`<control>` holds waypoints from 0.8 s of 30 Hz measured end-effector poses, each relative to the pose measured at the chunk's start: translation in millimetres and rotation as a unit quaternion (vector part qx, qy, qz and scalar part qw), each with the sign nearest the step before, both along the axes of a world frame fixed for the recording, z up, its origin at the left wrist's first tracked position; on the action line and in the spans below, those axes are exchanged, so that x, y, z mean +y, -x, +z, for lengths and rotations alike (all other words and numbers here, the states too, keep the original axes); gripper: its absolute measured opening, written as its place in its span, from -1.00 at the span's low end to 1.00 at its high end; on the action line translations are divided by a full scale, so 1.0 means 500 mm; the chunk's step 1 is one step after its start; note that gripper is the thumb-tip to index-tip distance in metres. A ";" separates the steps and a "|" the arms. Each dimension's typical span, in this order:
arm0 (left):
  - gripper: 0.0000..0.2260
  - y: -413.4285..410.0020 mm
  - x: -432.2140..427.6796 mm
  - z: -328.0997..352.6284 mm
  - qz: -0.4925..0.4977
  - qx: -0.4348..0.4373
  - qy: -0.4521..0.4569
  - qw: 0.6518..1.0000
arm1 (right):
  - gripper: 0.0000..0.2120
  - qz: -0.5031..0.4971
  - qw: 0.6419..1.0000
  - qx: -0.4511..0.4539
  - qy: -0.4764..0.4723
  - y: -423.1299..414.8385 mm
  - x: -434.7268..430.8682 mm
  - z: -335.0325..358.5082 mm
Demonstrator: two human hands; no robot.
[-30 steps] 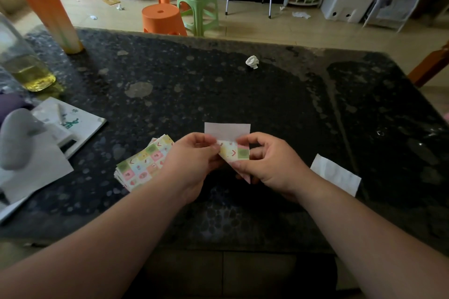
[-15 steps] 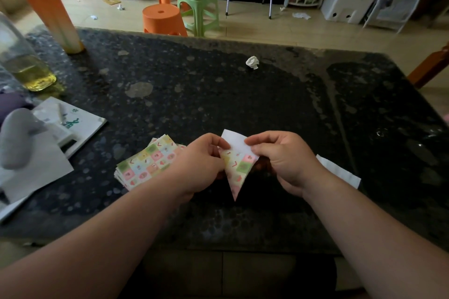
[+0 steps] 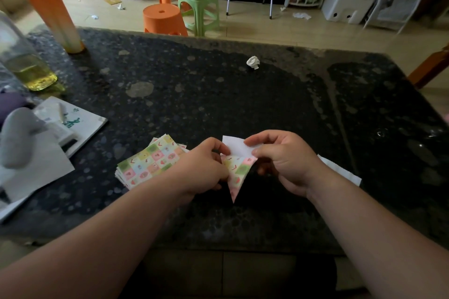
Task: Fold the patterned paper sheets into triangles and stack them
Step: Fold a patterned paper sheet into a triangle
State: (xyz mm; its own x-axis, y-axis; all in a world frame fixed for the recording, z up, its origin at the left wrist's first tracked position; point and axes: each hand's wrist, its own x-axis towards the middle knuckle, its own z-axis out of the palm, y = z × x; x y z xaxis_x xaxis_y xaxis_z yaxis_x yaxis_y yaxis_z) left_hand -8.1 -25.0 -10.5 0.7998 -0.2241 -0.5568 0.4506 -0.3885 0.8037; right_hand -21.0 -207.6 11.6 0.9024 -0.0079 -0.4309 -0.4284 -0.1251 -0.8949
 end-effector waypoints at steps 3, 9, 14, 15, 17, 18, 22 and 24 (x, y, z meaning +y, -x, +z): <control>-0.60 0.002 0.002 -0.003 -0.020 -0.016 -0.029 0.999 | -0.76 -0.001 1.000 0.011 -0.024 0.000 0.000 0.002; -0.58 0.001 0.000 -0.006 -0.007 -0.056 -0.048 0.997 | -0.70 0.008 0.996 0.030 -0.082 -0.003 -0.004 -0.004; -0.70 -0.001 -0.002 -0.002 0.012 -0.094 -0.045 0.994 | -0.61 0.019 0.995 0.036 -0.095 -0.006 -0.016 -0.016; -0.74 0.001 -0.004 0.001 0.023 -0.087 -0.029 0.996 | -0.59 0.017 0.996 0.027 -0.088 -0.006 -0.015 -0.016; -0.74 0.005 -0.008 0.013 0.074 -0.034 0.042 0.996 | -0.58 0.011 0.998 0.002 -0.056 -0.007 -0.014 -0.013; -0.78 0.006 -0.008 0.018 0.101 0.002 0.084 0.991 | -0.59 0.009 0.999 -0.013 -0.034 -0.006 -0.013 -0.011; -0.59 0.005 0.001 0.024 0.090 0.078 0.125 0.985 | -0.72 0.025 0.996 -0.048 0.075 -0.002 -0.015 -0.005; -0.60 0.008 -0.005 0.024 0.082 0.077 0.112 0.987 | -0.80 0.027 0.991 -0.059 0.120 0.000 -0.012 -0.006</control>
